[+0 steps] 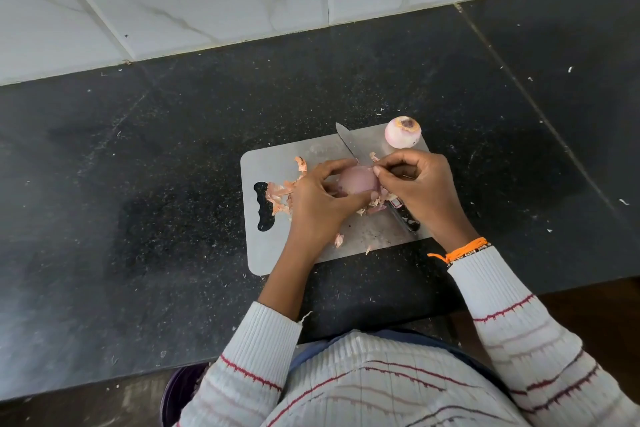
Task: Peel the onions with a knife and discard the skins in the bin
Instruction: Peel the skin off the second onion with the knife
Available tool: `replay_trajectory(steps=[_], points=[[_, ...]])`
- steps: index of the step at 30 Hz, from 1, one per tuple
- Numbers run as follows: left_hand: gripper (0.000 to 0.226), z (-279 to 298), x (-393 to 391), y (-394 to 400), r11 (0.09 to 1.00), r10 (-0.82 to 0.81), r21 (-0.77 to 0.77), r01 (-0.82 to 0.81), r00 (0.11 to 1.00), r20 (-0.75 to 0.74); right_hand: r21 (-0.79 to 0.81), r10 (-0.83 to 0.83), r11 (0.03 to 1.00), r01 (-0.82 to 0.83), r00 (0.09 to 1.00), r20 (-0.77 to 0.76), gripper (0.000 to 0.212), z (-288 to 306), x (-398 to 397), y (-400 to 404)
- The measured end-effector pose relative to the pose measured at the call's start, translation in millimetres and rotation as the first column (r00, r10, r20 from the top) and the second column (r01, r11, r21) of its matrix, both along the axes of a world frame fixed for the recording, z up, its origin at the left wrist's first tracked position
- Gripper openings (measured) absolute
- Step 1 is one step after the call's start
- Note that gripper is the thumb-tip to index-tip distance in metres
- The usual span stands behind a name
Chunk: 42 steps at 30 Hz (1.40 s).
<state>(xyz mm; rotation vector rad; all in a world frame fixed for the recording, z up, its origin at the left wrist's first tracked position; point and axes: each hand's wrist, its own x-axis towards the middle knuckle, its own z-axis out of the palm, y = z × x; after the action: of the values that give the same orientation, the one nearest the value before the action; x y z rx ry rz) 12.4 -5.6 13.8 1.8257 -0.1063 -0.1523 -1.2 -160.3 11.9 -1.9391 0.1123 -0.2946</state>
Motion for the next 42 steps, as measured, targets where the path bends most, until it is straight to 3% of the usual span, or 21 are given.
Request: replay_trajectory(steps=[5,9,20,24,29,33,37,40,42], points=[[0.050,-3,-2,2,0.994,-0.047,-0.102,0.039,0.996,-0.074,-0.020,-0.043,0.999,0.043,0.999,-0.021,0.009,-7,0,0],[0.049,3,-3,6,0.957,-0.090,-0.285,0.049,0.987,-0.131,-0.094,-0.087,0.992,0.083,0.995,-0.039,0.010,-9,-2,-8],[0.055,2,1,8,0.994,-0.003,-0.108,0.003,1.000,0.001,-0.001,-0.002,1.000,0.002,0.997,-0.076,0.025,12,-1,12],[0.052,1,0,7,0.995,-0.031,-0.093,0.032,0.999,0.014,-0.001,-0.083,0.997,0.083,0.995,-0.049,0.012,7,0,19],[0.052,1,-1,4,0.985,-0.054,-0.165,0.042,0.996,-0.069,-0.165,-0.050,0.985,0.059,0.997,0.060,0.009,8,1,19],[0.054,4,-3,6,0.963,-0.088,-0.265,0.058,0.991,-0.105,-0.226,-0.087,0.970,0.094,0.995,0.043,0.010,1,3,13],[0.053,9,-4,6,0.949,-0.108,-0.305,0.075,0.990,-0.092,-0.162,-0.118,0.981,0.112,0.993,-0.028,0.003,-1,4,5],[0.056,8,-3,5,0.964,-0.065,-0.260,0.046,0.996,-0.067,-0.113,-0.099,0.990,0.090,0.992,-0.082,0.009,3,2,7],[0.056,8,-3,5,0.975,-0.039,-0.220,0.028,0.998,-0.048,0.004,-0.070,0.997,0.072,0.988,-0.134,0.017,9,1,8]])
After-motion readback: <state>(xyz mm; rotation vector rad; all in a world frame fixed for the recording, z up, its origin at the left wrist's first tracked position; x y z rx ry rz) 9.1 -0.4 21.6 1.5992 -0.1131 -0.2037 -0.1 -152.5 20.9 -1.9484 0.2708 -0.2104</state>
